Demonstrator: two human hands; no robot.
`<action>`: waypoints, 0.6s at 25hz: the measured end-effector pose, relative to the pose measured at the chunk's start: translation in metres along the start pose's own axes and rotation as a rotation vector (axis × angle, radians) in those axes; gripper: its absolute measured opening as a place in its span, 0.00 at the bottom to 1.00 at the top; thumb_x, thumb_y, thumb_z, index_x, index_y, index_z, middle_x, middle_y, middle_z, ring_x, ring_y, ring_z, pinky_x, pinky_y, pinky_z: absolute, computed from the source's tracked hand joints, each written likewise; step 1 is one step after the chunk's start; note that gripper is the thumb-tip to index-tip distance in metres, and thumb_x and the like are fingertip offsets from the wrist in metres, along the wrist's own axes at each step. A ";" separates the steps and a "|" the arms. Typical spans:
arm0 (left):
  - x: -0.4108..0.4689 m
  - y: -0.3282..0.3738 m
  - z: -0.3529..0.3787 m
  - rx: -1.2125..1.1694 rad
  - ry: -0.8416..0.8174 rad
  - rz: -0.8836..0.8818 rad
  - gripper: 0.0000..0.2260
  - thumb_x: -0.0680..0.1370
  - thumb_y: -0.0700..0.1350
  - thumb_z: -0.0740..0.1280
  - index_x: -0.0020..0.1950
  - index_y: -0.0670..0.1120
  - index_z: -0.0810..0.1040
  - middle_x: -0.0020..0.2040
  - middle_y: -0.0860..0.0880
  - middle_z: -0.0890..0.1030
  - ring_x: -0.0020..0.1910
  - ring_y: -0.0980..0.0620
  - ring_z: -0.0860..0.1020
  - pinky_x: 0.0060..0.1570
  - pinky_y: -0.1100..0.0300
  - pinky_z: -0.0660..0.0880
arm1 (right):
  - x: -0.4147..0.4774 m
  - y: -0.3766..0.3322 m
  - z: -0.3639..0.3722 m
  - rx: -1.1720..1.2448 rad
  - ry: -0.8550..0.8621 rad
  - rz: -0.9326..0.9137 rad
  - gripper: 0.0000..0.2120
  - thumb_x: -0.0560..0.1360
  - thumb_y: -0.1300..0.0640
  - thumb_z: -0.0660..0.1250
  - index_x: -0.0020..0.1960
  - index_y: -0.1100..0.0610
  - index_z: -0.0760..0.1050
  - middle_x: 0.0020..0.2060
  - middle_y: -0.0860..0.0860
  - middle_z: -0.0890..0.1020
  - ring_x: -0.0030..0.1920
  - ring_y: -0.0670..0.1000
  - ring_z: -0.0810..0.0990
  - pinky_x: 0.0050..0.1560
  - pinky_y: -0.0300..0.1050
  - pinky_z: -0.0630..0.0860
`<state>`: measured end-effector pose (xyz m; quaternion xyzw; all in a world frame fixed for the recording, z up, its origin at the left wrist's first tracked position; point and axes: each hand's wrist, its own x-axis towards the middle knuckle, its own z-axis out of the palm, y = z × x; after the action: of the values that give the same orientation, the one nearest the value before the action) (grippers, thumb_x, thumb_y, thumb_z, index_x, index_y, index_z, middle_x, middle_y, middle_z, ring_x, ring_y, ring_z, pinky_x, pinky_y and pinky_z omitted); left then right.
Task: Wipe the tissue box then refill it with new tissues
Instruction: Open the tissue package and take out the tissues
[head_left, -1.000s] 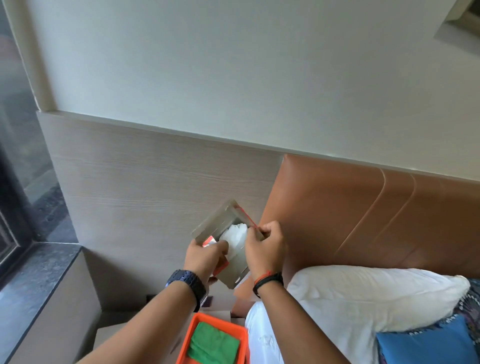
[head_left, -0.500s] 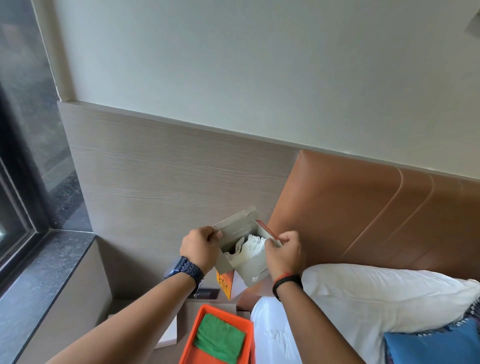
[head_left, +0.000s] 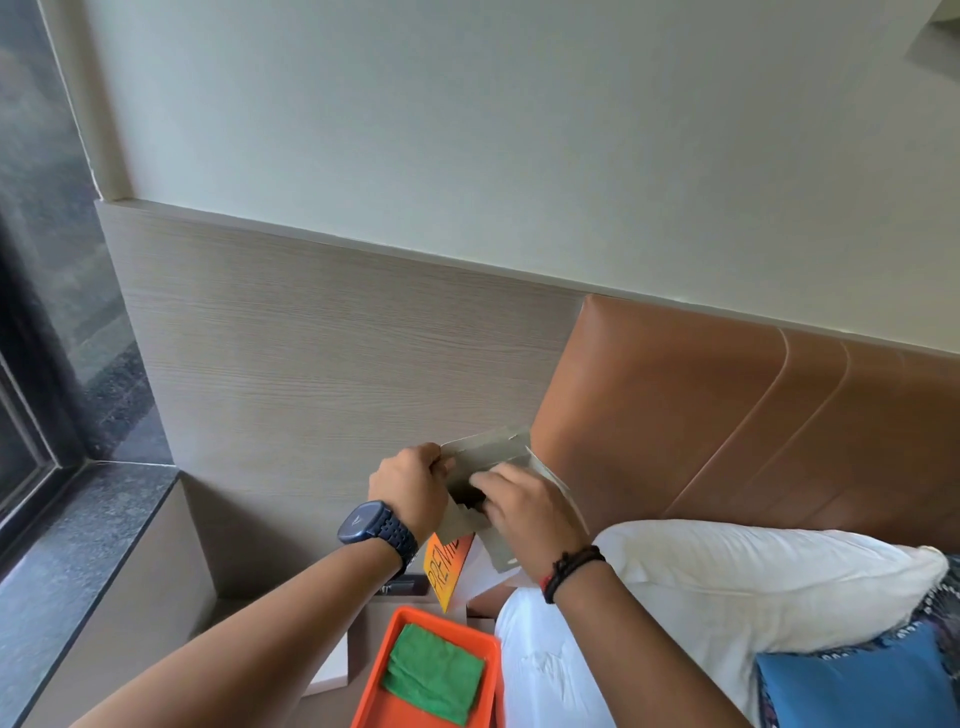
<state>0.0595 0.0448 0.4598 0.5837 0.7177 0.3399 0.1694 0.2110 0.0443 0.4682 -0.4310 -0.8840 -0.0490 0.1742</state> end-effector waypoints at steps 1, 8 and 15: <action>-0.001 0.000 0.000 0.016 -0.009 0.037 0.13 0.79 0.47 0.61 0.35 0.46 0.67 0.35 0.44 0.76 0.37 0.40 0.73 0.35 0.57 0.64 | 0.005 0.002 -0.002 0.026 -0.161 0.047 0.11 0.69 0.68 0.65 0.49 0.57 0.79 0.46 0.54 0.81 0.47 0.58 0.79 0.46 0.50 0.78; -0.007 0.006 0.004 0.059 -0.097 0.211 0.13 0.79 0.49 0.59 0.36 0.49 0.64 0.39 0.42 0.80 0.40 0.36 0.76 0.34 0.55 0.66 | 0.022 0.006 -0.022 0.110 -0.675 0.179 0.04 0.72 0.65 0.66 0.39 0.59 0.77 0.42 0.57 0.81 0.42 0.56 0.77 0.38 0.40 0.72; -0.011 0.013 0.007 0.032 -0.142 0.286 0.09 0.79 0.48 0.59 0.39 0.48 0.70 0.40 0.42 0.81 0.40 0.37 0.76 0.35 0.55 0.68 | 0.028 0.014 -0.031 0.083 -0.974 0.215 0.13 0.64 0.63 0.74 0.48 0.58 0.78 0.41 0.52 0.81 0.41 0.53 0.78 0.45 0.48 0.79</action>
<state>0.0761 0.0377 0.4617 0.7049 0.6189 0.3072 0.1603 0.2148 0.0664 0.5062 -0.4850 -0.8146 0.2114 -0.2376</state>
